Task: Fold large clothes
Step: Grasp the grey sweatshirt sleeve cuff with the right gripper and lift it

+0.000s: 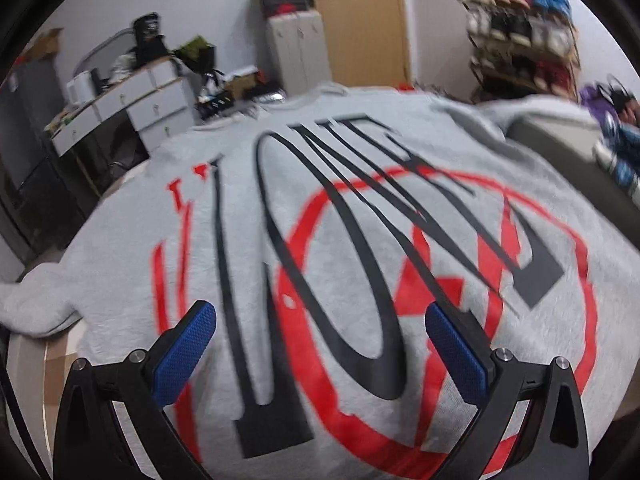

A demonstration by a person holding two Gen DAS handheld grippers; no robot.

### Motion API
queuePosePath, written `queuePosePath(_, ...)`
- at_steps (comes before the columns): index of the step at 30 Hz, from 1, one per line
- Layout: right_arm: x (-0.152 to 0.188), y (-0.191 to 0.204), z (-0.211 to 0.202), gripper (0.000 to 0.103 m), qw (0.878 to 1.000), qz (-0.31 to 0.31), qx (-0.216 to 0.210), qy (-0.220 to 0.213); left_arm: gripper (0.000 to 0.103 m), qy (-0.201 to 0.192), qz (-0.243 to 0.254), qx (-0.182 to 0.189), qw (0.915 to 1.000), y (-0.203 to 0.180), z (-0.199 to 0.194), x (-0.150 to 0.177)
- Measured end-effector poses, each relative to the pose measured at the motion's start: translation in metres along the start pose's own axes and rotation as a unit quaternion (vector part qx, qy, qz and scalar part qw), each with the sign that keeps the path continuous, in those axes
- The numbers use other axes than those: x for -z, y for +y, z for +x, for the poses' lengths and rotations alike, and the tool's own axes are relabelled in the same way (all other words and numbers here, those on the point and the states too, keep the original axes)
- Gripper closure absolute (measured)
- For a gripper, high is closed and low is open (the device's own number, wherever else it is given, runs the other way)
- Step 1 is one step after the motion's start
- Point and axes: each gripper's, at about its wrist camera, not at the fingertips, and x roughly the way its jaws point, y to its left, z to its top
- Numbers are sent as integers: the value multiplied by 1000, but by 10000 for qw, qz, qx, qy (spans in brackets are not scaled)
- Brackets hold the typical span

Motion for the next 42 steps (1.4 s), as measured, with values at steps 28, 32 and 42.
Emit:
queuePosePath(28,73,146,-71,96,9024,-2806,1533,-2888,1,-169,-239,119,9995,18,-12,-10)
queuePosePath(32,125,201,-75,96,8455,-3625,1841,-3462,1,-335,-332,131,9988,28,-22,-13)
queuePosePath(42,288,347,-61,96,7487,-4923,1786,-4063,1,-181,-947,339,9948,73,-37,-14)
